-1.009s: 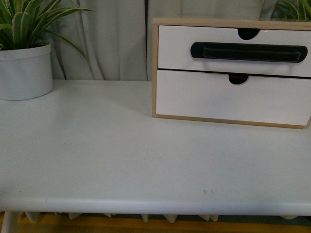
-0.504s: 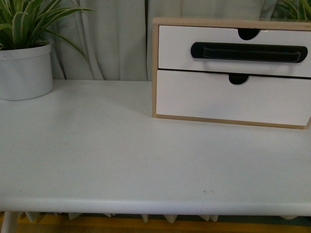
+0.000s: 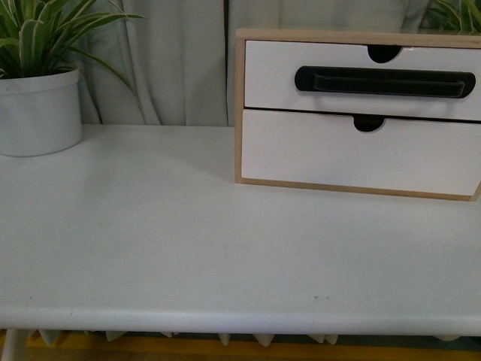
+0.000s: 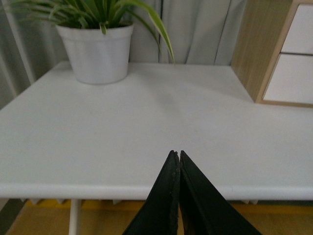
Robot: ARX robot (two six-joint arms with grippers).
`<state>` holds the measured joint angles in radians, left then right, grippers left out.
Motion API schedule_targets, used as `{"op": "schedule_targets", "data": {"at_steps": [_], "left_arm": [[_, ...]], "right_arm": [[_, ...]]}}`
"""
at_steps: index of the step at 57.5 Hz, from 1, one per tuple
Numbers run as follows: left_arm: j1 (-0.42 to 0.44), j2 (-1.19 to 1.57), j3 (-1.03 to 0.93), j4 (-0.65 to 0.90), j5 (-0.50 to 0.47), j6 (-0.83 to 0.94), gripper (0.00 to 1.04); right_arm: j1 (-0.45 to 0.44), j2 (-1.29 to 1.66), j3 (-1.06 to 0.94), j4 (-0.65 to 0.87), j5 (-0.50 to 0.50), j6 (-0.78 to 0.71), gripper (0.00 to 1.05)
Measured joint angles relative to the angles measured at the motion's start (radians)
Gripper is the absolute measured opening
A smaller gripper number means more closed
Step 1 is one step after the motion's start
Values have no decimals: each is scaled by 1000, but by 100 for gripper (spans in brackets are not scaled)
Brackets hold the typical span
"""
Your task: Close drawer sideways
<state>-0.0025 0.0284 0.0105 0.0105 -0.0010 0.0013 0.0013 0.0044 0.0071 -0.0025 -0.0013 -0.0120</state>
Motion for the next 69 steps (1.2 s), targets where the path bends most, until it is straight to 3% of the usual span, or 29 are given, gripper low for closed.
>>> {"op": "schedule_targets", "data": {"at_steps": [12,15,45,47,69], "left_arm": [[0,-24,0,-9,0,-1,5],[0,-24,0,-9,0,-3,13],[0,-24,0,-10,0,-2,100],[0,-24,0,-10,0,-3,99],[0,-24,0,-10,0,-3,98]], "right_arm": [[0,0,0,0,0,0,1],[0,0,0,0,0,0,3],[0,0,0,0,0,0,94],[0,0,0,0,0,1,97],[0,0,0,0,0,2,95]]}}
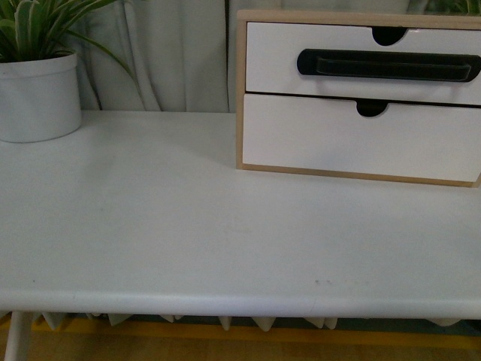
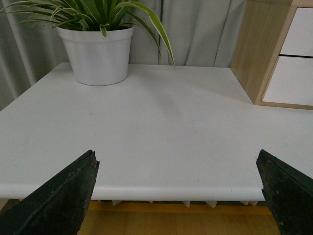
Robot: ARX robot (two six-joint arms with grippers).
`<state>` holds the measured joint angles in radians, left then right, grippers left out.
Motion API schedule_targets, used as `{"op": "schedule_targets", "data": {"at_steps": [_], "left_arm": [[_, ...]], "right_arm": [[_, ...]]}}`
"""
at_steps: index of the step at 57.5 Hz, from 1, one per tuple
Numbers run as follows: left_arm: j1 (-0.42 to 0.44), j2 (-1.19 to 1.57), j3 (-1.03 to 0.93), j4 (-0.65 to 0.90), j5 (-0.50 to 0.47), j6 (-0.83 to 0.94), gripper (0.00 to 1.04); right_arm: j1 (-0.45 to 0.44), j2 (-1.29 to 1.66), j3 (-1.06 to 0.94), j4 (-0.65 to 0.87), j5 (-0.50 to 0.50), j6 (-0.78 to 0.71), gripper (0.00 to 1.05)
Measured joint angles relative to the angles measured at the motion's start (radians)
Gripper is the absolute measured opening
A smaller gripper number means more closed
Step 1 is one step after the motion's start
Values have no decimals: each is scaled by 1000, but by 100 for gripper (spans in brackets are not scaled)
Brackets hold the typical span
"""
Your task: Close drawer sideways
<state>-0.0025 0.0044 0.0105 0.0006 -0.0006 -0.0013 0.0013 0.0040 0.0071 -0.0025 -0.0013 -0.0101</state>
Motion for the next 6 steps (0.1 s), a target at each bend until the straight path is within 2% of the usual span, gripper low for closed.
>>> {"op": "schedule_targets", "data": {"at_steps": [6], "left_arm": [[0,0,0,0,0,0,98]], "right_arm": [[0,0,0,0,0,0,95]]}}
